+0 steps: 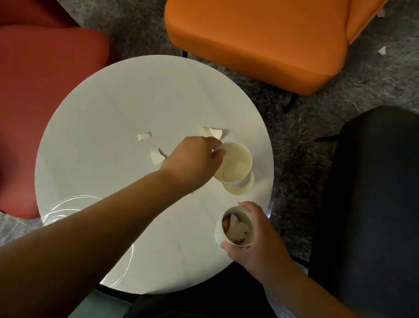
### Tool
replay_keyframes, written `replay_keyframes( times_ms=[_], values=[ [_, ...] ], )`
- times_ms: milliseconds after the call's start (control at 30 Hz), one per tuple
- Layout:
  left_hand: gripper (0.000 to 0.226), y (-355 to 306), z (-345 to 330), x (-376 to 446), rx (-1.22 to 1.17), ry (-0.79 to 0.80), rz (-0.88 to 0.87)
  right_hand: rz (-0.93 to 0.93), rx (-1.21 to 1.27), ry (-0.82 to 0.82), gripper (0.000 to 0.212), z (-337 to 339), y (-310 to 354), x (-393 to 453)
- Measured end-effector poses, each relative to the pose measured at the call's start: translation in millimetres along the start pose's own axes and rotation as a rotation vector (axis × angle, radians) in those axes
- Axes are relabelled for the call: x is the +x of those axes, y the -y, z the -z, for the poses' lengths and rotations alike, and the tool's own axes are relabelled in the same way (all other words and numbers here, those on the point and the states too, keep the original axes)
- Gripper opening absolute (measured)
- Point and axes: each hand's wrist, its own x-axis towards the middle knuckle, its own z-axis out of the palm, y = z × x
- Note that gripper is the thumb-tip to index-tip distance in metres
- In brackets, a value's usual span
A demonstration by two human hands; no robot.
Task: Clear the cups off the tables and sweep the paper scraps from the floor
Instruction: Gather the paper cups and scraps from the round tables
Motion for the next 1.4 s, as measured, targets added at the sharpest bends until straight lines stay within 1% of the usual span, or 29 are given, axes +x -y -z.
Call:
replay_keyframes(
  times_ms=[67,233,400,567,667,733,800,933,1067,1133,1200,1333,1400],
  values=[
    [0.030,0,-14,0,0.036,0.041,0.010,-0.001,0.010,-0.022,0.073,3,-3,-4],
    [0.036,5,-47,-2,0.142,0.089,0.031,-0.019,0.045,-0.088,0.070,6,-6,-10],
    [0.039,14,-61,-4,0.079,0.131,0.090,-0.043,0.129,-0.123,0.069,16,0,-12],
    [0.040,21,-56,-7,-0.046,0.200,0.116,0.091,0.131,-0.173,0.062,47,32,-17],
    [0.040,25,-52,-11,-0.106,0.202,0.118,0.139,0.161,-0.214,0.060,61,54,-17],
    [0.039,31,-50,-16,-0.137,0.177,0.136,0.165,0.190,-0.243,0.061,63,62,-13],
    [0.037,39,-48,-22,-0.165,0.127,0.184,0.179,0.178,-0.263,0.067,60,66,-5],
    [0.033,65,-43,-40,-0.194,-0.027,0.294,0.155,0.002,-0.280,0.077,42,61,23],
    [0.030,102,-38,-65,-0.172,-0.185,0.427,0.132,-0.155,-0.211,0.077,19,45,51],
    [0.028,124,-36,-77,-0.169,-0.238,0.497,0.137,-0.170,-0.217,0.076,11,41,61],
    [0.028,141,-36,-87,-0.175,-0.247,0.539,0.181,-0.169,-0.233,0.076,6,39,68],
    [0.038,156,-43,-90,-0.202,-0.196,0.520,0.243,-0.196,-0.240,0.075,-2,43,75],
    [0.036,156,-49,-81,-0.237,-0.206,0.521,0.258,-0.212,-0.247,0.075,-4,46,77]
  ],
)
